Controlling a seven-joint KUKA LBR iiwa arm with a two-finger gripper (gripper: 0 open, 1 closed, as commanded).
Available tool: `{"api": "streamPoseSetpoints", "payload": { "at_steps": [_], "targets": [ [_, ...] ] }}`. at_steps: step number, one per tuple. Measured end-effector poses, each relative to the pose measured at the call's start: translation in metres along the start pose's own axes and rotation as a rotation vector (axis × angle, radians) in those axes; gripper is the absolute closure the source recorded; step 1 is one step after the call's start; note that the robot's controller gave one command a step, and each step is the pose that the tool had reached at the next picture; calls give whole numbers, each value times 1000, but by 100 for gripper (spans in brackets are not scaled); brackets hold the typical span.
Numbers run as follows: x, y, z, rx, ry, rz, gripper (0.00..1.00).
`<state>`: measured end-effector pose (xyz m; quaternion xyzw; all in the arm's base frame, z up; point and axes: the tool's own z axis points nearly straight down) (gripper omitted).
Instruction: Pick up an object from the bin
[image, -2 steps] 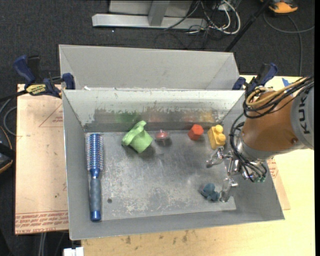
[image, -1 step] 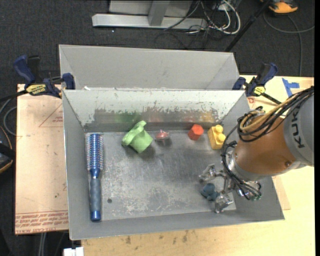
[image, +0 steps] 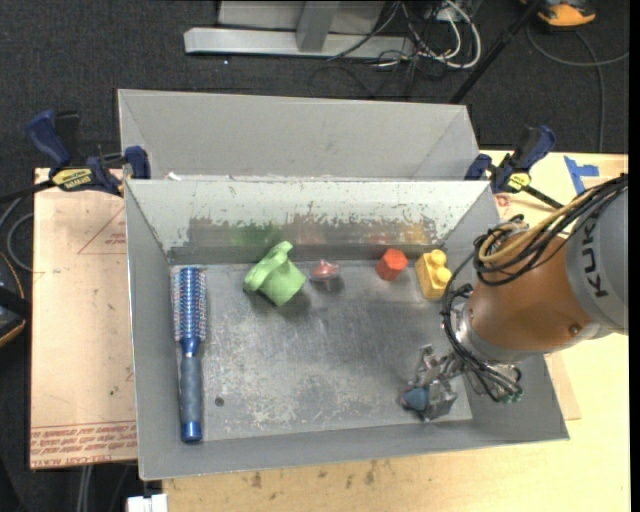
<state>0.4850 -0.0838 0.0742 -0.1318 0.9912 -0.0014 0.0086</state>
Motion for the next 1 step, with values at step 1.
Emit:
{"api": "streamPoseSetpoints", "payload": {
  "at_steps": [1],
  "targets": [
    [-5,-27,-131,-1,7,-33,100]
  ]
}}
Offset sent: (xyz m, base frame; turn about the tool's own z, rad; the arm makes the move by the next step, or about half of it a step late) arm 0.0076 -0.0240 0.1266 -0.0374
